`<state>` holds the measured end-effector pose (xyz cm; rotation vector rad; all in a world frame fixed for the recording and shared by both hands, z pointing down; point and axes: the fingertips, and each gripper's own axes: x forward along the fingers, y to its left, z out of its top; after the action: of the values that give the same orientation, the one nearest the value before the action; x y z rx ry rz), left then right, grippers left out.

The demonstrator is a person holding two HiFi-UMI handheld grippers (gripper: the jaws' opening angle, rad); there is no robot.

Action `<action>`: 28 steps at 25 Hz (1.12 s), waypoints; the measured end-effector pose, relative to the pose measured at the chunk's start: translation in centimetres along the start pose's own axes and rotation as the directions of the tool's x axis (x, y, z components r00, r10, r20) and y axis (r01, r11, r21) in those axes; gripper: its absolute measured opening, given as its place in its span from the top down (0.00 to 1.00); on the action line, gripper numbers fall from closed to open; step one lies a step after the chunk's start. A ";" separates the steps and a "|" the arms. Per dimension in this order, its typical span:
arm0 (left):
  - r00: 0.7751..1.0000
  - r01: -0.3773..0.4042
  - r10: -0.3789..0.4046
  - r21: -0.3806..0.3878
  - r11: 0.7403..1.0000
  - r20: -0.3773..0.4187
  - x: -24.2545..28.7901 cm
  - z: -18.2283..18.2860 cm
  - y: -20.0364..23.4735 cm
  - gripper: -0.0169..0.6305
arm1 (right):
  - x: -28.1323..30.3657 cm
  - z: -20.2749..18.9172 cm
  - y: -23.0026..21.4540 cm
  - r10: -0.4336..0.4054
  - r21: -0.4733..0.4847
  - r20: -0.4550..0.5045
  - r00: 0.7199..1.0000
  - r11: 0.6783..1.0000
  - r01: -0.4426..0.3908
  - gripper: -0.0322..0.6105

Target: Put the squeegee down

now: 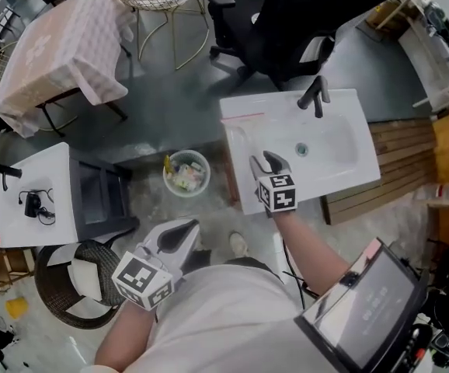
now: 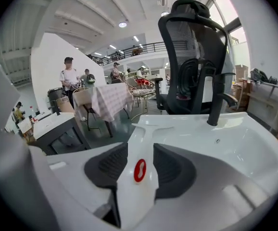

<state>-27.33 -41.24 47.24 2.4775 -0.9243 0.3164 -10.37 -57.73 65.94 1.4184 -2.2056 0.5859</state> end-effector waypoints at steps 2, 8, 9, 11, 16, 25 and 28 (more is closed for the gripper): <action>1.000 -0.011 0.011 -0.002 1.000 0.005 0.7 -0.3 -2.1 0.96 | -2.1 -0.3 0.2 0.041 -0.014 0.008 0.999 0.999 -0.041 0.71; 0.997 -0.074 0.075 -0.022 0.997 0.035 2.2 -1.6 -7.2 0.96 | -8.1 -1.8 -0.3 0.142 -0.067 0.012 0.990 0.988 -0.141 0.71; 0.995 -0.089 0.090 -0.030 0.996 0.040 2.3 -1.7 -7.9 0.96 | -9.0 -2.0 -0.5 0.158 -0.075 0.009 0.987 0.985 -0.157 0.74; 0.992 -0.113 0.115 -0.043 0.993 0.045 2.6 -1.9 -9.3 0.96 | -10.9 -2.5 -1.0 0.189 -0.097 0.006 0.982 0.978 -0.187 0.80; 0.991 -0.126 0.127 -0.041 0.991 0.030 2.9 -3.5 -12.0 0.96 | -14.9 -3.9 -1.5 0.247 -0.138 -0.014 0.969 0.959 -0.247 0.95; 0.995 -0.073 0.074 -0.015 0.997 0.060 1.5 -4.1 -16.9 0.96 | -22.7 -4.6 2.1 0.306 -0.221 -0.002 0.952 0.928 -0.299 0.95; 0.995 -0.066 0.066 -0.006 0.998 0.072 -0.7 -4.6 -17.9 0.96 | -24.9 -4.4 4.4 0.309 -0.260 0.012 0.951 0.919 -0.296 0.95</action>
<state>-16.18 -26.78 44.66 2.4736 -1.0370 0.2482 -4.62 -35.43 54.55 0.9799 -2.4613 0.3465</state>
